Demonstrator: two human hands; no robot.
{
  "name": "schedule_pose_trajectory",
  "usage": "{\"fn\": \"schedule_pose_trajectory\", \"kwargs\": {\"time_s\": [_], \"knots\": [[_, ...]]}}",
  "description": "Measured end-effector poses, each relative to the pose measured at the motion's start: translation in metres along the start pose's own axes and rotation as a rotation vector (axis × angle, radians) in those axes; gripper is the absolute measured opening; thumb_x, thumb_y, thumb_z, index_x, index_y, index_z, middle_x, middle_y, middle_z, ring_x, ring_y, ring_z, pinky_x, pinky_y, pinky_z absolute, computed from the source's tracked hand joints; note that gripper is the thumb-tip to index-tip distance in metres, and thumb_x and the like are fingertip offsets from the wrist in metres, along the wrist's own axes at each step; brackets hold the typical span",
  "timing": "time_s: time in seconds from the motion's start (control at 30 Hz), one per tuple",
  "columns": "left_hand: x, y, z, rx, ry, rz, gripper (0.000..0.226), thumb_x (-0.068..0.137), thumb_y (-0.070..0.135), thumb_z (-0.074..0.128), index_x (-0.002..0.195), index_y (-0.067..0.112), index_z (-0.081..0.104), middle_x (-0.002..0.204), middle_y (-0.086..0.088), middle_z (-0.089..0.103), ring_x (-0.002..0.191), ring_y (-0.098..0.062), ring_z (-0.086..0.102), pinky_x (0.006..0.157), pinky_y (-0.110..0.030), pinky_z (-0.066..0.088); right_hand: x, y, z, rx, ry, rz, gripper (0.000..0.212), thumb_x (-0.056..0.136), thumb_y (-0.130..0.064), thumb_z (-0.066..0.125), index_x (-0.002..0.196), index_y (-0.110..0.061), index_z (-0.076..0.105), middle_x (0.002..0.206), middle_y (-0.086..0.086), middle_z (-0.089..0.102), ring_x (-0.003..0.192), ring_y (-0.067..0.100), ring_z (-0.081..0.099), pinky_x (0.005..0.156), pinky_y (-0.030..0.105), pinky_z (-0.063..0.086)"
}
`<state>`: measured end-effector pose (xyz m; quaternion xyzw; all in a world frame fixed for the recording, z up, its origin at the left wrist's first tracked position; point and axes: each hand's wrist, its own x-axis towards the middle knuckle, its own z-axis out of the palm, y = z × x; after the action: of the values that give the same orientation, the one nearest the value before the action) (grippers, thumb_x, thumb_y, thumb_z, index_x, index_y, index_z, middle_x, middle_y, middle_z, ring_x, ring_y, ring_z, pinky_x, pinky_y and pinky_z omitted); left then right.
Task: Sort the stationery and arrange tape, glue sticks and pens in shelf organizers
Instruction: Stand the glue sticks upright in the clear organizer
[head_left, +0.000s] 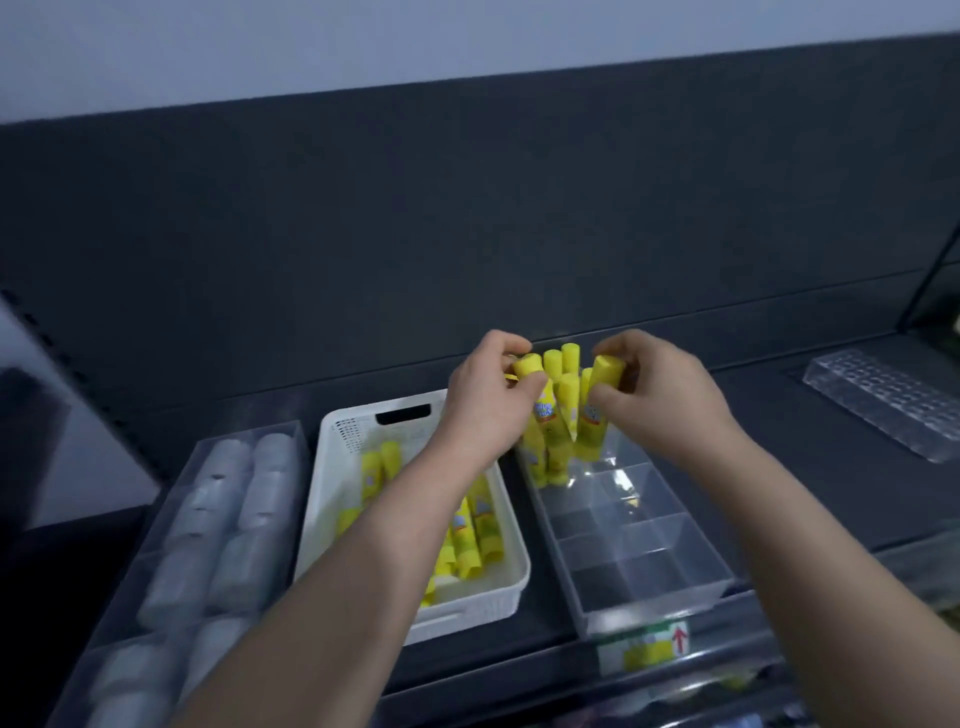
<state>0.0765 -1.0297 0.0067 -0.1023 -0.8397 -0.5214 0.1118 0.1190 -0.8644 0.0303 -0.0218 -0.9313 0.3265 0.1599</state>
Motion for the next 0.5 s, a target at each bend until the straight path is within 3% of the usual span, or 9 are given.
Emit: {"fn": "schedule_pose_trajectory", "kwargs": {"time_s": [0.1, 0.23, 0.33, 0.5], "knots": [[0.005, 0.012, 0.037, 0.120, -0.048, 0.076, 0.027, 0.080, 0.019, 0.070, 0.102, 0.031, 0.062, 0.085, 0.017, 0.060, 0.075, -0.009, 0.061, 0.077, -0.031, 0.054, 0.006, 0.032, -0.013, -0.043, 0.014, 0.007, 0.037, 0.072, -0.023, 0.065, 0.109, -0.027, 0.059, 0.096, 0.000, 0.063, 0.089, 0.022, 0.060, 0.075, 0.032, 0.048], [0.007, 0.011, 0.070, 0.325, -0.111, 0.075, 0.025, 0.085, 0.021, 0.066, 0.109, 0.025, 0.061, 0.098, 0.005, 0.068, 0.094, -0.017, 0.062, 0.082, -0.029, 0.048, 0.012, 0.062, -0.015, -0.021, -0.023, -0.024, 0.038, 0.075, -0.018, 0.063, 0.113, -0.023, 0.057, 0.101, 0.001, 0.063, 0.092, 0.023, 0.061, 0.080, 0.037, 0.050], [0.005, 0.004, 0.082, 0.453, -0.118, 0.042, 0.026, 0.088, 0.025, 0.064, 0.114, 0.027, 0.059, 0.109, 0.002, 0.067, 0.099, -0.019, 0.061, 0.077, -0.025, 0.040, 0.016, 0.074, -0.011, 0.030, -0.056, -0.080, 0.035, 0.077, -0.016, 0.063, 0.111, -0.022, 0.057, 0.100, 0.000, 0.062, 0.090, 0.020, 0.062, 0.080, 0.039, 0.051], [0.000, 0.000, 0.089, 0.673, -0.156, 0.068, 0.028, 0.089, 0.024, 0.060, 0.117, 0.028, 0.058, 0.104, -0.007, 0.062, 0.101, -0.026, 0.055, 0.076, -0.031, 0.037, 0.023, 0.079, -0.004, 0.070, -0.112, -0.199, 0.032, 0.076, -0.015, 0.064, 0.107, -0.021, 0.057, 0.096, -0.001, 0.060, 0.085, 0.019, 0.062, 0.077, 0.041, 0.052]]}}
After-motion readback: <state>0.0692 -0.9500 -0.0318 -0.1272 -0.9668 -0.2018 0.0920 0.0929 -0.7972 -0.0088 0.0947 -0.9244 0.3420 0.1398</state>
